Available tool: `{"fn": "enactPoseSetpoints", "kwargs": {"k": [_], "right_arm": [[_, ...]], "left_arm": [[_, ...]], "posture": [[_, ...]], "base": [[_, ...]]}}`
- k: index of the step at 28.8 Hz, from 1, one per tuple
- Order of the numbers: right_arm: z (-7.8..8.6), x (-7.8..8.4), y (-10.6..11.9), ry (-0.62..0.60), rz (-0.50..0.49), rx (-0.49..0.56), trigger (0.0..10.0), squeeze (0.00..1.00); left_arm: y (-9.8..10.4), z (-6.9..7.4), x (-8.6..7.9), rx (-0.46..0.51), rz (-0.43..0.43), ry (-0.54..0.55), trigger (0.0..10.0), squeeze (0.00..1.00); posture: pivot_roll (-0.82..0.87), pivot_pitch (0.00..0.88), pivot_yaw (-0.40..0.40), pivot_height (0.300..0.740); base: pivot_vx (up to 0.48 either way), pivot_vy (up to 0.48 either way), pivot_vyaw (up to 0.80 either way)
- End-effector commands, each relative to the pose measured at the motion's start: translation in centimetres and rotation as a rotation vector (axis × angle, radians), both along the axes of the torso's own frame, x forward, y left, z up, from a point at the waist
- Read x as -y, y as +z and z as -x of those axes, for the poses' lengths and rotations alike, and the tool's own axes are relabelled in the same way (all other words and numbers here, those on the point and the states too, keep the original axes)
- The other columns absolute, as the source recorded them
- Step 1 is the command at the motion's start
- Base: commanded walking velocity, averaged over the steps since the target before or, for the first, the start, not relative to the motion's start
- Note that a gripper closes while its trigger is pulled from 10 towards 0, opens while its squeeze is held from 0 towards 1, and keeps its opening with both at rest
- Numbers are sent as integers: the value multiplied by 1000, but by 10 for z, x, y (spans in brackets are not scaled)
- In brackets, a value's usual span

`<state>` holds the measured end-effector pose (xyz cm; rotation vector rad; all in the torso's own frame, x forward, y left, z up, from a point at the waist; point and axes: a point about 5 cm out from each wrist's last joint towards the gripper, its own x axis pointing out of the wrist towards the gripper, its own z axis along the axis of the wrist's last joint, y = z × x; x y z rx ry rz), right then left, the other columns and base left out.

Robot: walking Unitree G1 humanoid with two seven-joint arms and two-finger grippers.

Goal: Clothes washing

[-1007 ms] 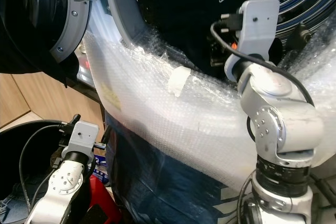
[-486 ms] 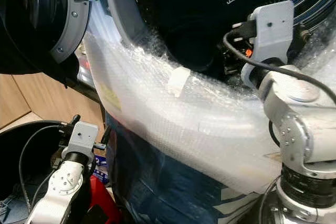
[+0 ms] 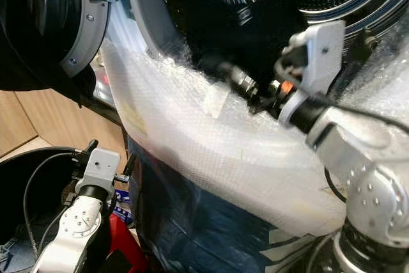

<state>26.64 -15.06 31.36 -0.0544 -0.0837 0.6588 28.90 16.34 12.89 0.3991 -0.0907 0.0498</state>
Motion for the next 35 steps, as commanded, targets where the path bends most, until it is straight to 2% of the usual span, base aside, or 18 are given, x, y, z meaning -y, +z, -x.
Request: {"fn": "enactPoseSetpoints", "kwargs": {"k": [1,3,7,9,10,12,15,19,20,22,23,24,25,26,30,35], "right_arm": [[4,-1,2,8,29,15,10000,1000],[5,2,1,-22,113,31,10000,1000],[7,9,-1,-49,175,36,10000,1000],[8,22,-2,-106,240,36,10000,1000],[8,35,-2,-180,302,41,10000,0],[8,42,-3,-215,345,40,10000,0],[10,48,-3,-234,359,35,10000,0],[15,50,1,-216,314,40,10000,0],[25,48,5,-135,262,69,10000,0],[29,46,6,-92,244,90,10000,0],[38,45,6,-9,228,127,10000,0],[42,45,6,22,224,139,10000,0],[49,43,1,94,212,134,10000,0],[49,43,1,94,212,134,10000,0],[69,35,-12,269,170,106,10000,0],[86,33,-19,410,101,76,10000,0]], "left_arm": [[2,-1,4,4,5,-16,10000,0],[3,-1,5,6,6,-18,10000,0],[3,-1,6,6,7,-19,10000,0],[3,-1,6,6,8,-21,10000,0],[3,-2,6,6,8,-21,10000,0],[3,-2,6,6,9,-21,10000,0],[3,-3,7,6,9,-27,10000,0],[3,-3,7,7,10,-28,10000,0],[3,-3,7,6,11,-27,10000,0],[3,-4,7,6,11,-28,10000,0],[3,-5,8,6,11,-32,10000,0],[3,-5,8,7,11,-34,10000,0],[3,-5,8,8,14,-34,10000,0],[3,-5,8,8,14,-34,10000,0],[4,-6,8,11,15,-31,10000,0],[4,-7,7,11,15,-34,10000,0]], "posture": [[33,78,-124,740],[28,79,-121,740],[28,78,-123,740],[22,79,-122,740],[17,79,-120,740],[16,79,-119,740],[17,78,-120,740],[9,75,-117,740],[9,75,-117,740],[6,76,-115,740],[4,74,-115,740],[4,74,-115,740],[2,75,-113,740],[2,75,-113,740],[10,72,-111,740],[2,72,-103,740]], "base": [[0,0,0],[0,0,0],[0,0,0],[0,0,0],[0,0,0],[0,0,0],[0,0,0],[0,0,0],[0,0,0],[0,0,0],[0,0,0],[0,0,0],[0,0,0],[0,0,0],[0,0,0],[0,0,0]]}}
